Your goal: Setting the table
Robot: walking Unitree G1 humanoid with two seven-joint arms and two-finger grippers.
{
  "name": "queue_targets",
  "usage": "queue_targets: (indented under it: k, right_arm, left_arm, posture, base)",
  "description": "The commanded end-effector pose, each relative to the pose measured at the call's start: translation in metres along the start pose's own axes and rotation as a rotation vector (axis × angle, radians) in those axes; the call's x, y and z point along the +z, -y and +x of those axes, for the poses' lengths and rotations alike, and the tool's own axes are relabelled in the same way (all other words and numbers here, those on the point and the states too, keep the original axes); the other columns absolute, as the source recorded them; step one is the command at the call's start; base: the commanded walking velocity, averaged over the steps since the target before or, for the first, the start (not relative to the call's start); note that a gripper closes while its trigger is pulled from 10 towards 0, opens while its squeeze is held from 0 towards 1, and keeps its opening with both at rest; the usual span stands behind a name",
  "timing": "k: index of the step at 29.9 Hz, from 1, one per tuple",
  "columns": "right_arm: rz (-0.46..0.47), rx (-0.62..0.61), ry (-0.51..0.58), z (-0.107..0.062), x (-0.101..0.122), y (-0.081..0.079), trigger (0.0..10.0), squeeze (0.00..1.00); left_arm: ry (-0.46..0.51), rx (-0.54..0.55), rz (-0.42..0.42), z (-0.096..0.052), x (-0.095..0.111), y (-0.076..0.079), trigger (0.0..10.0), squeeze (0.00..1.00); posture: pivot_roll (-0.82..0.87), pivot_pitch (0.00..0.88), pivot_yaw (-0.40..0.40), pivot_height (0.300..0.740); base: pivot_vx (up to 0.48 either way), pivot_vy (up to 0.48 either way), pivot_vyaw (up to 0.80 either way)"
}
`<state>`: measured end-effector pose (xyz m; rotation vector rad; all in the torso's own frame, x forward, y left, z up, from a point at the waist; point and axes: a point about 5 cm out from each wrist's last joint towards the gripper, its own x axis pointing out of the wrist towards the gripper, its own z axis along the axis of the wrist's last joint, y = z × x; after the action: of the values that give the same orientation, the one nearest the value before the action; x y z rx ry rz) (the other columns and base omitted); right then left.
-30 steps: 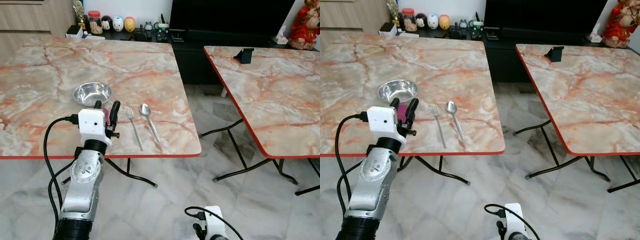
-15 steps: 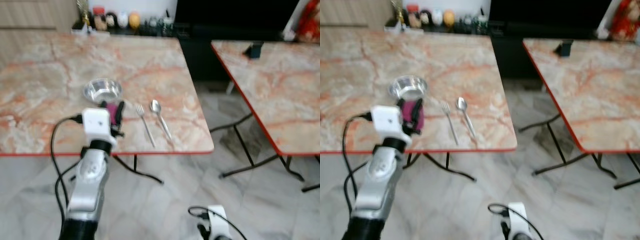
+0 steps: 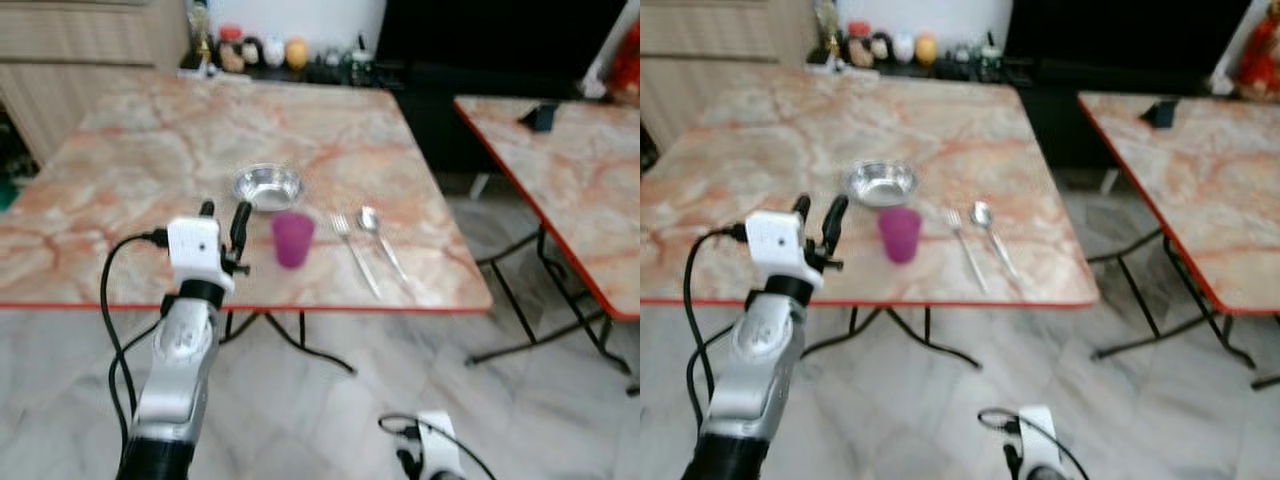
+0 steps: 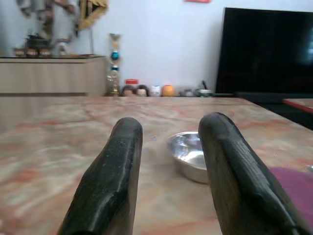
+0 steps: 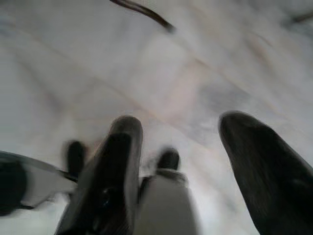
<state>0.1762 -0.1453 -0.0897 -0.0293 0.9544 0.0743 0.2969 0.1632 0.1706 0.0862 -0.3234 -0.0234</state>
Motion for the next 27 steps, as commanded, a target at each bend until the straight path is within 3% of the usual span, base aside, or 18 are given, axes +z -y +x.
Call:
queue_targets:
  k: [1, 9, 13, 19, 27]
  right_arm:
    - [-0.008, -0.027, -0.01, -0.0011, -0.0022, 0.011, 10.0, 0.0]
    - [-0.009, -0.025, -0.01, -0.001, -0.002, 0.011, 10.0, 0.0]
    - [-0.008, -0.025, -0.01, -0.001, -0.002, 0.0109, 10.0, 0.0]
    - [-0.009, -0.026, -0.011, -0.0011, -0.0024, 0.0108, 10.0, 0.0]
    - [-0.005, -0.028, -0.011, -0.0011, -0.0026, 0.0103, 10.0, 0.0]
  left_arm:
    - [0.014, -0.028, -0.016, 0.0026, 0.0044, 0.011, 10.0, 0.0]
    - [0.019, -0.028, -0.016, 0.0029, 0.0052, 0.0111, 10.0, 0.0]
    - [0.026, -0.038, -0.007, 0.003, 0.006, 0.0124, 10.0, 0.0]
    - [0.017, -0.031, -0.081, 0.0031, 0.006, 0.0135, 10.0, 0.0]
    - [-0.005, -0.059, -0.106, 0.0038, 0.0044, 0.0156, 10.0, 0.0]
  posture:
    - [0.08, 0.0, -0.087, 0.74]
    - [0.08, 0.0, -0.088, 0.74]
    - [0.08, 0.0, -0.088, 0.74]
    - [0.08, 0.0, -0.087, 0.74]
    - [0.08, 0.0, -0.085, 0.74]
  base:
    - [0.0, 0.352, 0.0]
    - [0.0, 0.354, 0.0]
    - [0.0, 0.0, 0.0]
    - [0.0, 0.0, 0.0]
    - [0.0, 0.0, 0.0]
